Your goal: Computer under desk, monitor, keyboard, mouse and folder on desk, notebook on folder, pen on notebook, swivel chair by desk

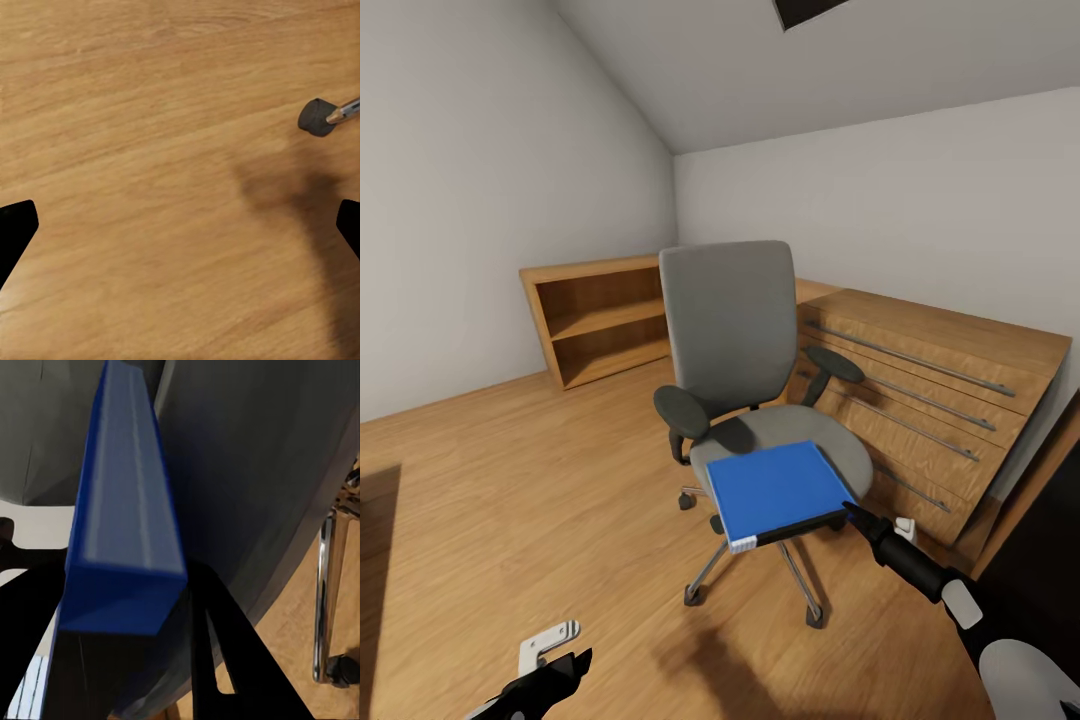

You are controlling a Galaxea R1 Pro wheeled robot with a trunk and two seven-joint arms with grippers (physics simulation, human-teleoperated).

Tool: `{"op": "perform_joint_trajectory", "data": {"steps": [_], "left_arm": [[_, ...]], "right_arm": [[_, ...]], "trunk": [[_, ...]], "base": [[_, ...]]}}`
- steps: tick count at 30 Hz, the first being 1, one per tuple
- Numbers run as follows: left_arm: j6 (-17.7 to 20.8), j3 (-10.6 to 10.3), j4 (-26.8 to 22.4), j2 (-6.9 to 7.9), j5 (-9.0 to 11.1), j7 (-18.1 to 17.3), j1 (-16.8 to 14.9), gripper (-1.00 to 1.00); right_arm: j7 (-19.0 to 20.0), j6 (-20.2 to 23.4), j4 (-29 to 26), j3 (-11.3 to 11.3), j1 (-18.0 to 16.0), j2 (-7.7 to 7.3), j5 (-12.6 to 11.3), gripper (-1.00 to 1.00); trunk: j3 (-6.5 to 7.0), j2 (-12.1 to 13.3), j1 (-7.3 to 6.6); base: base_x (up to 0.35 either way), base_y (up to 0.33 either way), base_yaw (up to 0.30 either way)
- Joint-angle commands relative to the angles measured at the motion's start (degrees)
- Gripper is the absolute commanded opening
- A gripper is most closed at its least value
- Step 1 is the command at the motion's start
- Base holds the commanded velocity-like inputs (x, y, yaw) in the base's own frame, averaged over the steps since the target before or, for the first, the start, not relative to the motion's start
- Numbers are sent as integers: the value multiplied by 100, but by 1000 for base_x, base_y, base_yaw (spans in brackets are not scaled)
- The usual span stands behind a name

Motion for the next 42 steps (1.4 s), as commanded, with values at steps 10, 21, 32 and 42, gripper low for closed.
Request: {"op": "perform_joint_trajectory", "data": {"steps": [10, 21, 32, 42], "left_arm": [[33, 8, -9, -4, 59, 38, -2, 100], [33, 4, -9, -4, 59, 32, -2, 100], [34, 4, -9, -4, 59, 32, -2, 100], [26, 4, 186, -7, 59, 33, -2, 100]], "right_arm": [[9, 42, 4, -15, -4, -3, -16, -100], [9, 42, 4, -13, -2, -3, -16, -100], [-5, 52, -4, -15, -6, -8, -36, -100], [-18, 403, -28, -5, -7, -100, -36, -100]], "trunk": [[-5, -2, -1], [192, 439, -243], [390, 880, -484], [569, 1281, -704]], "base": [[0, 0, 0], [0, 0, 0], [0, 0, 0], [0, 0, 0]]}}
